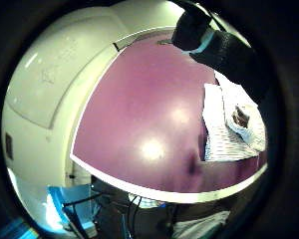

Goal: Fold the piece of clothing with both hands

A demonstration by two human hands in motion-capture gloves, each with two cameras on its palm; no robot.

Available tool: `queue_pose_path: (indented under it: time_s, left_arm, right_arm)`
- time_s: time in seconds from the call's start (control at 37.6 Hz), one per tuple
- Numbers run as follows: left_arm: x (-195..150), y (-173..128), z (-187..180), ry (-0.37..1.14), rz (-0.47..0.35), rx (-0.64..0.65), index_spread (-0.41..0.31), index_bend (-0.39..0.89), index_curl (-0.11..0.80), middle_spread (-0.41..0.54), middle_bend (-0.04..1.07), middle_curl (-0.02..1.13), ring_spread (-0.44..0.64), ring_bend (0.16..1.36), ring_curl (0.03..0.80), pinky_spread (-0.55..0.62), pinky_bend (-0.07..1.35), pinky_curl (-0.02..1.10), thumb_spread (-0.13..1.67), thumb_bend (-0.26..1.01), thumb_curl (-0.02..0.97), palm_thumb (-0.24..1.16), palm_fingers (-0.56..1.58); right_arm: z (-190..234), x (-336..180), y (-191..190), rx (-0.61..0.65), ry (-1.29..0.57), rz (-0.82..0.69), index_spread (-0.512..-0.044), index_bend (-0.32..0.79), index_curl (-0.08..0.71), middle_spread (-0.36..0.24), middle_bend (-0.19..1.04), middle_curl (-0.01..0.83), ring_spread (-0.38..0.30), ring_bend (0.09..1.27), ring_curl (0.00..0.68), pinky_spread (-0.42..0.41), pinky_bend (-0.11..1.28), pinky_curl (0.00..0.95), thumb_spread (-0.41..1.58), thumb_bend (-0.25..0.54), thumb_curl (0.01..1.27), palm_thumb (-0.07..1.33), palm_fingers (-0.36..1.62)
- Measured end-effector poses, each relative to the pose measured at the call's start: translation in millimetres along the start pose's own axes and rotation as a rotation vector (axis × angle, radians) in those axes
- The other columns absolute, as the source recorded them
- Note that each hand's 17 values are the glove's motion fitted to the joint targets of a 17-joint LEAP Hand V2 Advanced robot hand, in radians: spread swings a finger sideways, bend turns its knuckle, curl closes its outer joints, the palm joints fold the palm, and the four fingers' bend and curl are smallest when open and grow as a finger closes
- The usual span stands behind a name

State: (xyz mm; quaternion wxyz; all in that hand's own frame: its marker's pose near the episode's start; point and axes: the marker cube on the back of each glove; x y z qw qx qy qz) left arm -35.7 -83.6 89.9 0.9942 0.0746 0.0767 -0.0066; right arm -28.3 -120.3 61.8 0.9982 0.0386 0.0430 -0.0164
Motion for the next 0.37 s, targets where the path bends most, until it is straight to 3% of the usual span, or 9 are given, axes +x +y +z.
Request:
queue_pose_path:
  time_s: [0.16,0.37]
  left_arm:
    - [25.0,9.9,9.2,0.061,0.025,-0.091,-0.158,0.15,0.376,-0.119,0.17,0.35,0.06,0.52,0.334,0.39,0.19,0.31,1.51,0.14,0.297,0.37,0.62]
    - [39.3,11.1,9.9,0.1,0.049,-0.122,-0.155,0.15,0.372,-0.119,0.17,0.35,0.06,0.52,0.337,0.39,0.19,0.31,1.5,0.12,0.3,0.36,0.61]
  right_arm:
    - [-11.1,19.7,11.9,0.132,-0.119,0.056,-0.358,0.16,0.27,-0.153,0.18,0.365,-0.053,0.32,0.321,0.13,0.49,0.345,1.2,-0.016,0.41,0.7,0.54]
    - [-13.6,28.8,25.2,0.096,-0.112,0.071,-0.357,0.16,0.288,-0.141,0.19,0.361,-0.021,0.3,0.318,0.183,0.46,0.336,1.28,-0.017,0.38,0.68,0.54]
